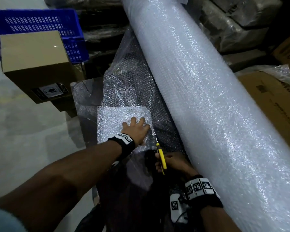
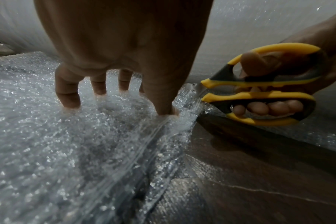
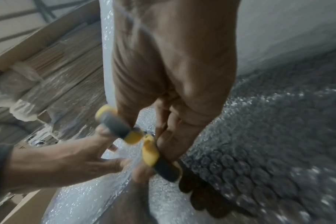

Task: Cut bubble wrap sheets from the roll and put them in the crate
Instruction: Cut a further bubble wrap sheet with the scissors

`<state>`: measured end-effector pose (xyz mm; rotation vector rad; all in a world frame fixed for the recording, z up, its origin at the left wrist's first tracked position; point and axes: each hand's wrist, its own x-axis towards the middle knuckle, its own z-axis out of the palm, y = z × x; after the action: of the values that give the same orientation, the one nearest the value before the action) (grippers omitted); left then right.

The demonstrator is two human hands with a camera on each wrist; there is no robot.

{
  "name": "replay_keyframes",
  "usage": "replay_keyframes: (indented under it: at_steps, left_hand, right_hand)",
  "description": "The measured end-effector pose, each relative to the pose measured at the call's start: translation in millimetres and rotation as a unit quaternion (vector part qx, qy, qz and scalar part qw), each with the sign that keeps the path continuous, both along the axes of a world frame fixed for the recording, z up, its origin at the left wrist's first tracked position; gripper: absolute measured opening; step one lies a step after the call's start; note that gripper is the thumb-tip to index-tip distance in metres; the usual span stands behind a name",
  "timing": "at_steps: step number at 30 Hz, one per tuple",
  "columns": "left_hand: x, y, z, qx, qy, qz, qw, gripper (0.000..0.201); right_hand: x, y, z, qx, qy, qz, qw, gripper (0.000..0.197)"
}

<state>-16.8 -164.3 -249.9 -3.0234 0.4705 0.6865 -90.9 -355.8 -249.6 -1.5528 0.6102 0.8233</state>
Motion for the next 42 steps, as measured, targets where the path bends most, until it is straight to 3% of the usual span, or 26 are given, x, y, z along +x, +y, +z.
replay_keyframes:
  at_steps: [4,8,10,12,16,19,26,34,36,40,42]
  left_hand:
    - [0,0,-1,-0.001,0.002,0.002,1.000,0.073]
    - [0,0,-1,0.000,-0.001,0.001,1.000,0.075]
    - [0,0,-1,0.001,-0.003,0.001,1.000,0.077]
    - [0,0,-2,0.000,-0.007,0.003,1.000,0.077]
    - [0,0,-3,-0.002,-0.009,0.001,1.000,0.078]
    - [-1,0,-4,-0.001,-0.010,0.003,1.000,0.077]
    - [-2,1,-3,-0.003,-0.015,-0.001,1.000,0.071]
    - [-3,5,2,-0.032,-0.015,-0.003,0.999,0.082]
    - [-9,7,3,-0.032,-0.041,-0.023,0.998,0.081]
    - [-29,13,0,-0.035,-0.113,-0.131,0.984,0.057]
    - [-37,14,-2,-0.030,-0.122,-0.170,0.977,0.059]
  right_hand:
    - [-5,2,3,0.007,-0.010,-0.043,0.999,0.030]
    - [-2,2,8,-0.017,-0.014,-0.038,0.999,0.065]
    - [0,3,11,-0.018,-0.015,-0.033,0.999,0.073]
    - [2,5,15,-0.026,-0.015,-0.021,0.999,0.066]
    - [7,7,22,-0.046,-0.008,0.001,0.999,0.076]
    - [9,8,24,-0.057,-0.002,0.005,0.998,0.067]
    - [14,8,16,-0.064,0.002,0.015,0.998,0.071]
    - [14,6,9,-0.057,0.007,0.010,0.998,0.069]
    - [16,8,10,-0.057,0.003,0.008,0.998,0.063]
    - [20,11,8,-0.064,0.026,-0.003,0.998,0.053]
    - [19,11,3,-0.079,0.012,-0.006,0.997,0.053]
